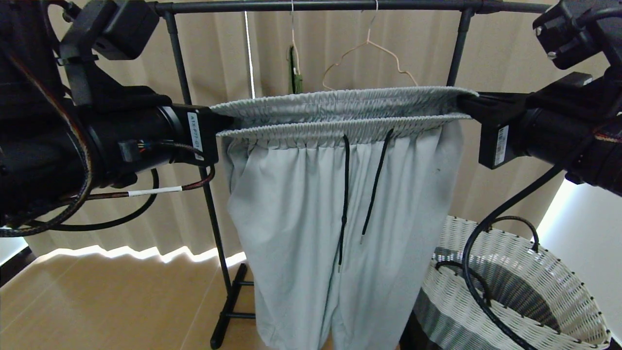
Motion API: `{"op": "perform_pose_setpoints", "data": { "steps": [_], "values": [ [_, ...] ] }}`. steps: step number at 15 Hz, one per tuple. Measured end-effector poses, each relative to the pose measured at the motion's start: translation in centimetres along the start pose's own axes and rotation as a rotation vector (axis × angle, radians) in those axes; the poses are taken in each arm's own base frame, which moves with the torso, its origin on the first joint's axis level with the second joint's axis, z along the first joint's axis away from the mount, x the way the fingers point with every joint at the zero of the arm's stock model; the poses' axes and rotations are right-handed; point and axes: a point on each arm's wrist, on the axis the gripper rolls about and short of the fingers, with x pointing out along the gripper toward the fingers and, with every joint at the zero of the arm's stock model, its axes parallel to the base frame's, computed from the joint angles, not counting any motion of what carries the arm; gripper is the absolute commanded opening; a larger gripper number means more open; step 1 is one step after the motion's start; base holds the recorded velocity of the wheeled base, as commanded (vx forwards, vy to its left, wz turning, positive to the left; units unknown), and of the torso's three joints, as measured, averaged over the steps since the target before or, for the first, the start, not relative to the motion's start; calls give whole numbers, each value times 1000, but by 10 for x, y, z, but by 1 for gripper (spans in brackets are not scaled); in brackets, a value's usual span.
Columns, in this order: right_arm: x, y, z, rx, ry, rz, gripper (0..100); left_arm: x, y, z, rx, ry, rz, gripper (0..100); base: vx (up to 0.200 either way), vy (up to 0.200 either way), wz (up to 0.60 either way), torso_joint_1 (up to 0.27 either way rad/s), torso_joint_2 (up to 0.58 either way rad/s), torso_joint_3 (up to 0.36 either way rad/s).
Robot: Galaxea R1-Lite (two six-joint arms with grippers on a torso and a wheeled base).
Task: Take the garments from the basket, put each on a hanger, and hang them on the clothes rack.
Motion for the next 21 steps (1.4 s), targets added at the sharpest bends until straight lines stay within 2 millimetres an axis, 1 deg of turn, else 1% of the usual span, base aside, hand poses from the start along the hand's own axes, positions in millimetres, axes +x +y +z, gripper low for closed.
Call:
{"op": "perform_pose_setpoints", "data": {
  "steps": [3,6,9,11,13,15,17,21],
  "values": [
    [-7,-3,0,1,-5,-5,0,5,-1,0,-2,-13,-1,0,0,0,0,0,0,0],
    [-25,-9,-1,6,-23,2,0,20,-6,-1,-5,-31,-5,0,0,0,0,0,0,0],
    [-46,-8,-6,7,-55,83,0,36,-13,-1,-3,-25,4,0,0,0,0,0,0,0],
    [-57,-4,-17,-1,-62,176,0,49,-19,5,-10,-42,38,0,0,0,0,0,0,0],
    [-66,-2,-25,-5,-93,308,0,64,-26,10,-20,-79,75,0,0,0,0,0,0,0],
    [-72,-2,-29,-5,-110,366,0,76,-31,7,-21,-90,91,0,0,0,0,0,0,0],
    [-75,-2,-31,-4,-115,385,0,83,-33,3,-16,-77,91,0,0,0,0,0,0,0],
    [-76,-3,-32,-7,-112,381,0,86,-34,-3,-9,-54,92,0,0,0,0,0,0,0]
  ]
}}
